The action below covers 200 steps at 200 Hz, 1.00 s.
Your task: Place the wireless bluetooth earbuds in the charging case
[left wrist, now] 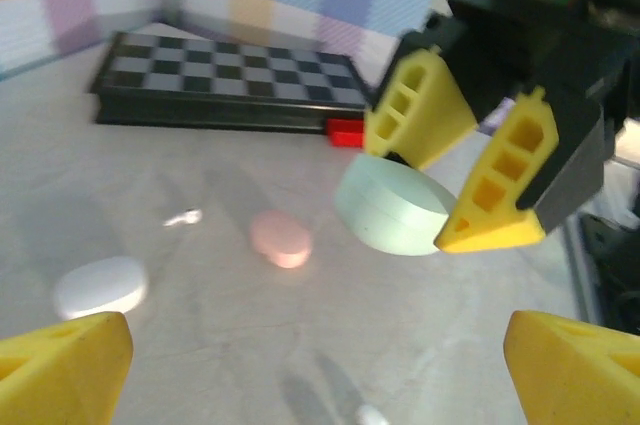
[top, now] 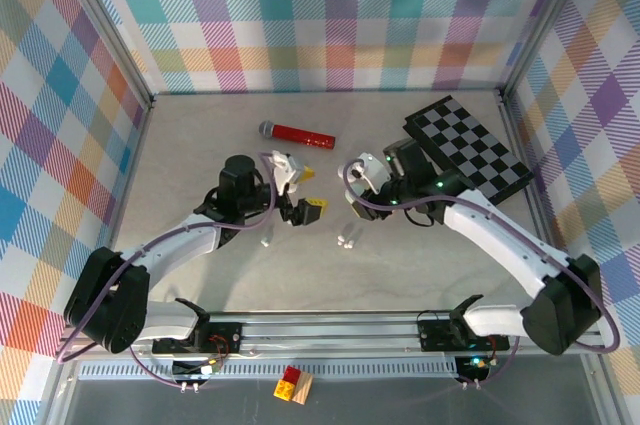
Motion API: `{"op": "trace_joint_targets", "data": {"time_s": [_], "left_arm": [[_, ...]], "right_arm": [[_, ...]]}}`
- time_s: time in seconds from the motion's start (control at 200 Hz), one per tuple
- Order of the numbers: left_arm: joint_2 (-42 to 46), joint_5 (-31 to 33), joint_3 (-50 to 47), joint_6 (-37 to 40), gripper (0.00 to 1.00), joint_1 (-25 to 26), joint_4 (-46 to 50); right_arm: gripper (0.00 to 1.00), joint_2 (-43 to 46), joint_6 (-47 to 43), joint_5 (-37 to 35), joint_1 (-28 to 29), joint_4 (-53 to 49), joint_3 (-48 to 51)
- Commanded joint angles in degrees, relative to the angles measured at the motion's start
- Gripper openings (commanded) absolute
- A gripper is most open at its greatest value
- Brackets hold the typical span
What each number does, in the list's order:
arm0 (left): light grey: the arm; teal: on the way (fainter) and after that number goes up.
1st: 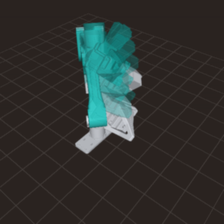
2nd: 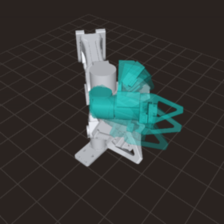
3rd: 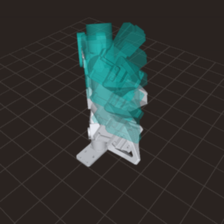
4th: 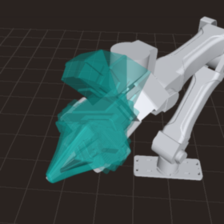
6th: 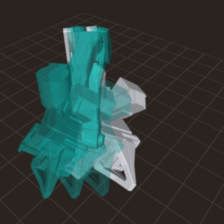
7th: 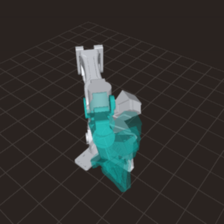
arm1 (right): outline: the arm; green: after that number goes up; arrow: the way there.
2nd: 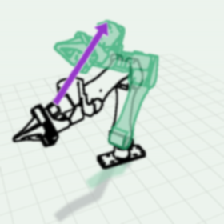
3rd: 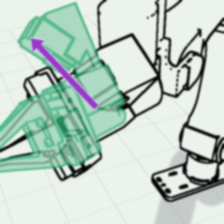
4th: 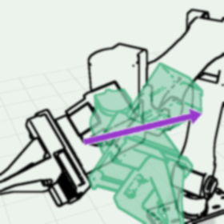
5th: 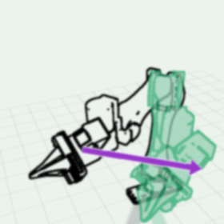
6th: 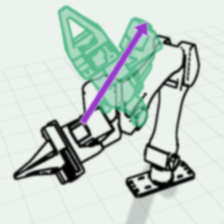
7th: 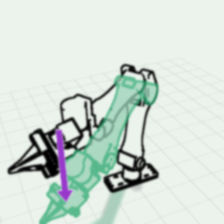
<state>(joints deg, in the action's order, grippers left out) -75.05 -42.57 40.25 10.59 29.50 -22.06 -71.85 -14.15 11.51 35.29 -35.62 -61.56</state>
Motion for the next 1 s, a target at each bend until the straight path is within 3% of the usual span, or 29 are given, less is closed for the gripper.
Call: {"op": "trace_joint_targets", "data": {"time_s": [0.0, 0.24, 0.39, 0.675, 0.995], "left_arm": [[-0.14, -6.60, 3.99, 7.25, 0.94, 2.67, 8.34], [-2.86, -15.20, 9.70, 11.61, 0.87, 6.98, 17.42], [-3.35, -16.02, 12.95, 16.37, 0.85, 9.32, 25.45], [-3.81, -17.97, 14.15, 16.56, 0.82, 11.06, 26.62], [-3.70, -19.09, 14.42, 13.10, 0.71, 11.16, 24.68]], "right_arm": [[0.30, 3.59, -6.56, 9.30, -0.20, -6.84, -2.29], [0.29, 7.49, -10.86, 18.14, -0.08, -10.63, -3.45], [0.28, 8.22, -11.60, 22.09, -0.13, -10.68, -3.74], [0.28, 6.78, -12.72, 24.52, -0.13, -11.56, -4.10], [0.28, 5.34, -13.07, 24.44, -0.13, -12.57, -4.53]]}}
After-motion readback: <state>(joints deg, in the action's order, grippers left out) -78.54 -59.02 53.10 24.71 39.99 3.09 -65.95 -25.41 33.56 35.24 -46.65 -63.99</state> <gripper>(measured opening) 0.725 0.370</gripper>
